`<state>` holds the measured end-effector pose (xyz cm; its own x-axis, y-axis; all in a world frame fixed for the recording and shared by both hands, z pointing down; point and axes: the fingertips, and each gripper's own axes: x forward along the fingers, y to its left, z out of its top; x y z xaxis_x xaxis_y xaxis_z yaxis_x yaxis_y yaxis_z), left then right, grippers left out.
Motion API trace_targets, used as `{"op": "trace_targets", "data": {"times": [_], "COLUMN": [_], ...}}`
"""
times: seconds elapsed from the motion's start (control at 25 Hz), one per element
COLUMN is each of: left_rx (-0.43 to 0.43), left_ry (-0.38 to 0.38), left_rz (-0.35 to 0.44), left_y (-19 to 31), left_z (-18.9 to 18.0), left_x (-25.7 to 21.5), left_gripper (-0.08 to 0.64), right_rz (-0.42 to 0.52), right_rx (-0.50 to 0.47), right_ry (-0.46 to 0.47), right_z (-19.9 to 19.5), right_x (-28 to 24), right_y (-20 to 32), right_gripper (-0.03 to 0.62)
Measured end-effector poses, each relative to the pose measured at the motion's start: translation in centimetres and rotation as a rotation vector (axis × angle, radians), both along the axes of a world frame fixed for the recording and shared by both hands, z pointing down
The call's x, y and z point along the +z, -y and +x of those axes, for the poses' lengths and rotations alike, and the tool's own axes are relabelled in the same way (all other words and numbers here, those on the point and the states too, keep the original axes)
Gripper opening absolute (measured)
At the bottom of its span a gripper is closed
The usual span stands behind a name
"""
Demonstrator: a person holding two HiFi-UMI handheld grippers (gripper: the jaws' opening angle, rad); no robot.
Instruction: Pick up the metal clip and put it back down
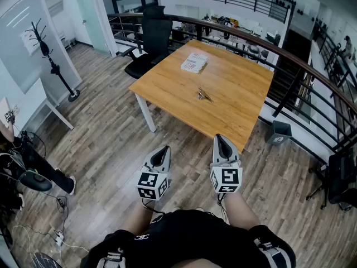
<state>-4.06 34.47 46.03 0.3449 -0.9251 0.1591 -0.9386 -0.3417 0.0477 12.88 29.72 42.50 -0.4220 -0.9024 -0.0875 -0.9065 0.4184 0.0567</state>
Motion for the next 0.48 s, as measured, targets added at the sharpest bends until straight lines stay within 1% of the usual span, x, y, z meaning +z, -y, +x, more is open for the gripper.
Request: {"op": "trace_targets", "data": {"times": [0.2, 0.48], "left_rx": [0.009, 0.024], "left_ry": [-0.004, -0.027], "left_rz": [-0.001, 0.001], "left_y": [-0.2, -0.8], "left_z": [-1.2, -3.8], "left_x": [0.0, 0.5], "left_gripper": [0.014, 0.014], "right_rz": [0.011, 0.023], "right_rx": [-0.012, -0.016], "right_ry": [0.032, 0.017], "right_z": [-1.4, -4.5], "right_x": [-0.3, -0.3], "right_y": [-0.3, -1.1], "right_gripper": [0.017, 0.017]}}
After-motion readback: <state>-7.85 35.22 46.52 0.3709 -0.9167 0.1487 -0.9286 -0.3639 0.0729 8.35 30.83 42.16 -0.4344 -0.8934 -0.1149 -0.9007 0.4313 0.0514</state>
